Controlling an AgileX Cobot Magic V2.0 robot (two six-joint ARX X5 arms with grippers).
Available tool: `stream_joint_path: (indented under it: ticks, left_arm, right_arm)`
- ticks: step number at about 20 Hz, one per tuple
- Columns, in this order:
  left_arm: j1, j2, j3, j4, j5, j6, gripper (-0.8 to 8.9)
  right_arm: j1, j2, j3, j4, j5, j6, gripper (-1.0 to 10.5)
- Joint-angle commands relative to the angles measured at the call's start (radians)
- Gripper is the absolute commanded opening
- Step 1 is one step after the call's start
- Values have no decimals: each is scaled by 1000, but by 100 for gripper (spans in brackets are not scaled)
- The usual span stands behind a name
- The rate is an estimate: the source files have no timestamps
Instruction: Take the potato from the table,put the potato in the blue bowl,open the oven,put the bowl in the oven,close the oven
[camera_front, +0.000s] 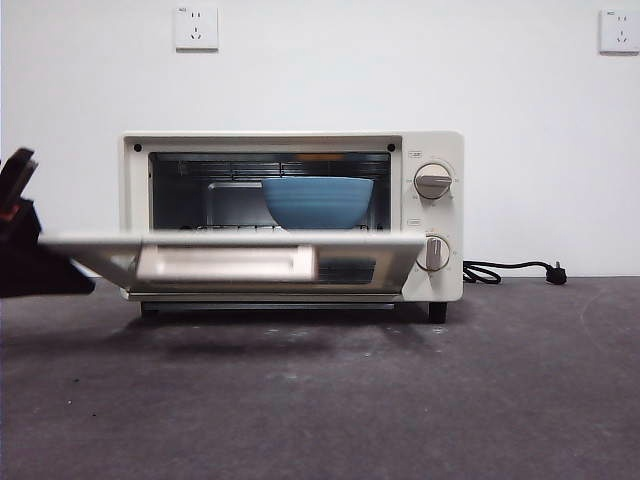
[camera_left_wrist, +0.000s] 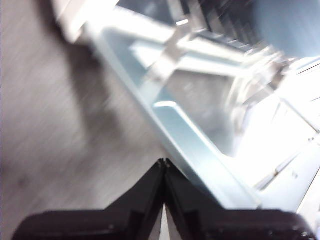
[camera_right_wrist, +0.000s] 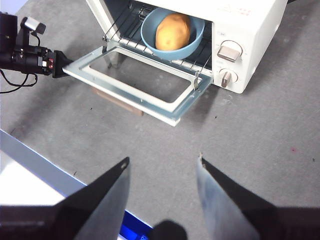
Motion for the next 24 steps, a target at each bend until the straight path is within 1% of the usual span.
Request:
stream_joint_path:
  ticks: [1,6,8,9,16,19,24]
  left_arm:
    - [2,-16,-4,93,31,-87,-8]
    - [5,-16,-1,281,26,-212,-8]
    - [4,-16,13,340,22,-249,-8]
    - [4,-16,24,350,19,-252,-8]
    - [2,-16,138,340,14,-270,-8]
    - [2,-21,185,264,18,-267,-8]
    - [0,-76,200,128,21,-189,-8]
  right_arm:
    - [3,-2,0,5,1,0,218]
    - [3,0,0,5,1,0,218]
    - [3,0,0,4,1,0,218]
    - [3,0,0,4,1,0,218]
    - [3,0,0,4,0,5,218]
    - [3,0,0,4,0,8,218]
    - [3,0,0,4,0,7,218]
